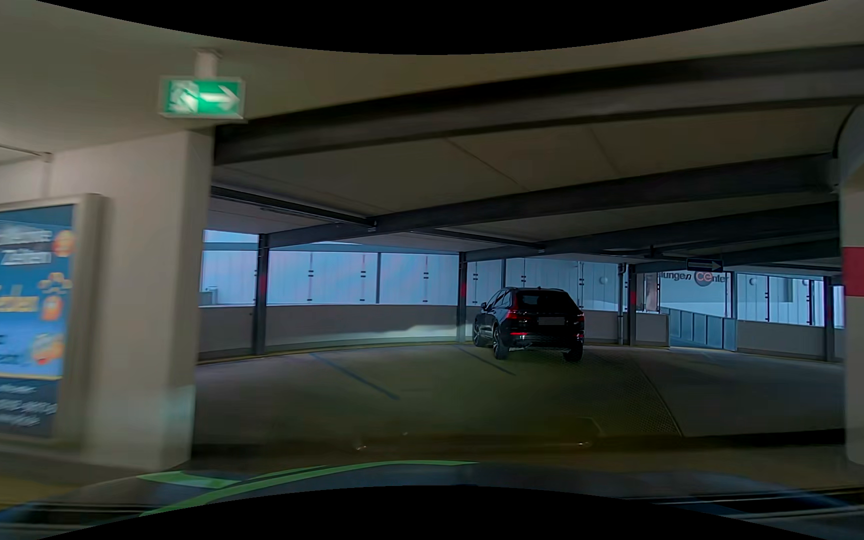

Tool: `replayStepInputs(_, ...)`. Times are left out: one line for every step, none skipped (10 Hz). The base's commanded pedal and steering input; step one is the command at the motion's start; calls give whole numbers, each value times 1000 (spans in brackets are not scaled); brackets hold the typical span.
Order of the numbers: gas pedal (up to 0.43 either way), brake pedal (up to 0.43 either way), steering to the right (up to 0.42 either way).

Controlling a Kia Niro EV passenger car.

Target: Follow the waypoints while adhering to traffic rules and regulations

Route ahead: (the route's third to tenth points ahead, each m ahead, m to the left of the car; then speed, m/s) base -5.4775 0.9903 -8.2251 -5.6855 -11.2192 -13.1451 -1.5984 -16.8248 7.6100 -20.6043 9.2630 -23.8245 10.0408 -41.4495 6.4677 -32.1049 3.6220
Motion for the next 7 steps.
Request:
replayStepInputs(0,146,194)
replayStepInputs(0,140,208)
replayStepInputs(0,116,230)
replayStepInputs(0,110,255)
replayStepInputs(0,116,279)
replayStepInputs(0,116,314)
replayStepInputs(0,18,342)
